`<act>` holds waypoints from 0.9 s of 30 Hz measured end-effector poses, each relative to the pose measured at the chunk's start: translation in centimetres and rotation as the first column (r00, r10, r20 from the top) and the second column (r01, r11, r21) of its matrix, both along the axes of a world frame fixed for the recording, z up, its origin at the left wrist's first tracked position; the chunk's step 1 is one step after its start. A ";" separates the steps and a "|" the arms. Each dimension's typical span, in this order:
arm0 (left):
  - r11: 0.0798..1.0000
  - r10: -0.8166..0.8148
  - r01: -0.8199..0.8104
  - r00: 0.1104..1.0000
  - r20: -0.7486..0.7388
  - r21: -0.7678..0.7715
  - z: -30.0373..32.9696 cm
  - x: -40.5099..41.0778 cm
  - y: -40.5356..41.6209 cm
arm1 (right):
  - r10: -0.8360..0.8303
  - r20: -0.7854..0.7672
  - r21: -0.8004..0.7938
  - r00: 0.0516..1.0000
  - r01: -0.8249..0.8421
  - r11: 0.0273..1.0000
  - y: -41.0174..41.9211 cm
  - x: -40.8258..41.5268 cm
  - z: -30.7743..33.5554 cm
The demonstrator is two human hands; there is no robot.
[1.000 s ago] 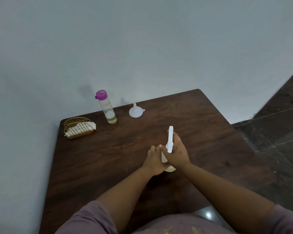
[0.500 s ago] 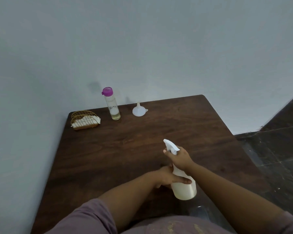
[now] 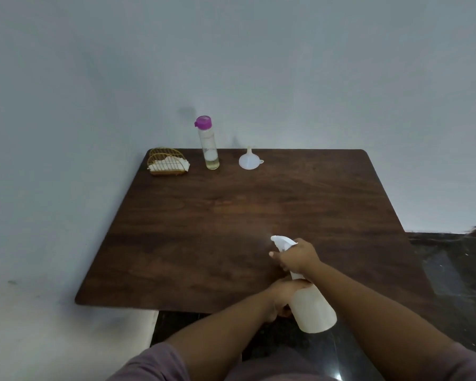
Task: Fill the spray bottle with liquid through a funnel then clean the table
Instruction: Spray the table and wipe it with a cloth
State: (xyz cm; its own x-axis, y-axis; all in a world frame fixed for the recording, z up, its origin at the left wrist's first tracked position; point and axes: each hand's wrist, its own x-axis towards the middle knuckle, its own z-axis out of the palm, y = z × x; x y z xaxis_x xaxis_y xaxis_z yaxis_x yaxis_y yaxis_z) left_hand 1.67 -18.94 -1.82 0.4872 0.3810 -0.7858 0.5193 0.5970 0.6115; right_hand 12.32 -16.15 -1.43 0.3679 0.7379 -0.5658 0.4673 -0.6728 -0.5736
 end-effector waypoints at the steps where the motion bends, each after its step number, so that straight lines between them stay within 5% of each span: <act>1: 1.000 0.007 -0.007 1.000 0.000 0.004 -0.1 -0.1 -0.2 | 0.037 0.011 -0.010 0.999 -0.037 0.999 -0.1 -0.1 -0.2; 8: 0.999 0.020 -0.021 0.999 0.030 0.038 0.2 -0.2 -1.6 | 0.026 -0.068 -0.042 0.997 -0.029 0.999 -1.4 0.3 -0.4; 11: 0.999 0.009 -0.011 0.999 0.035 0.042 0.2 0.2 -2.3 | 0.000 0.019 -0.020 1.000 0.000 1.000 -2.6 0.2 1.1; 21: 0.982 -0.147 0.144 0.989 0.015 0.122 -0.1 1.9 -4.2 | -0.254 -0.128 0.107 0.959 0.268 0.957 -6.6 1.9 0.8; 27: 0.976 -0.185 0.181 0.983 0.020 0.124 -0.3 3.0 -5.8 | -0.323 -0.084 0.139 0.943 0.332 0.933 -8.7 2.6 1.0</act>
